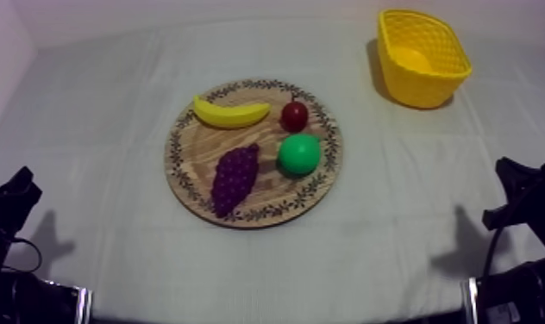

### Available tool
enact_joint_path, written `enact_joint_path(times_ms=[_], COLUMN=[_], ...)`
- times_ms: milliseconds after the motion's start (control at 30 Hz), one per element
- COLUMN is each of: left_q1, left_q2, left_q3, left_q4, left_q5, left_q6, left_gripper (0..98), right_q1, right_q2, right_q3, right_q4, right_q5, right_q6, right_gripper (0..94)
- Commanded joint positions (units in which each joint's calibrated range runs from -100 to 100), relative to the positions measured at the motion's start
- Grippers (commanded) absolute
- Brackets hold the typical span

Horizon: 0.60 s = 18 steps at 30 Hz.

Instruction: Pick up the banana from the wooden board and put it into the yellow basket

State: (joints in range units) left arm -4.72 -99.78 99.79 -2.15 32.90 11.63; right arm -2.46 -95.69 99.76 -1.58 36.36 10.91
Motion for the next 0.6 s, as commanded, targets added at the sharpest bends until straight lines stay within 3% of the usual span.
enact_joint_path(times_ms=[0, 300, 567], left_q1=[0.0, 0.0, 0.0], left_q2=[0.0, 0.0, 0.0], left_q3=[0.0, 0.0, 0.0], left_q4=[-0.03, -0.03, -0.03], left_q5=[0.0, 0.0, 0.0], left_q6=[0.0, 0.0, 0.0], left_gripper=[0.1, 0.1, 0.1], right_q1=[0.8, 0.6, 0.0], right_q2=[0.0, 0.0, 2.6], right_q3=[-2.9, -2.8, -6.9], right_q4=[-1.9, -2.1, -3.7], right_q5=[11.1, 10.6, 14.0], right_q6=[8.3, 6.1, 10.3], right_gripper=[0.7, 0.7, 0.7])
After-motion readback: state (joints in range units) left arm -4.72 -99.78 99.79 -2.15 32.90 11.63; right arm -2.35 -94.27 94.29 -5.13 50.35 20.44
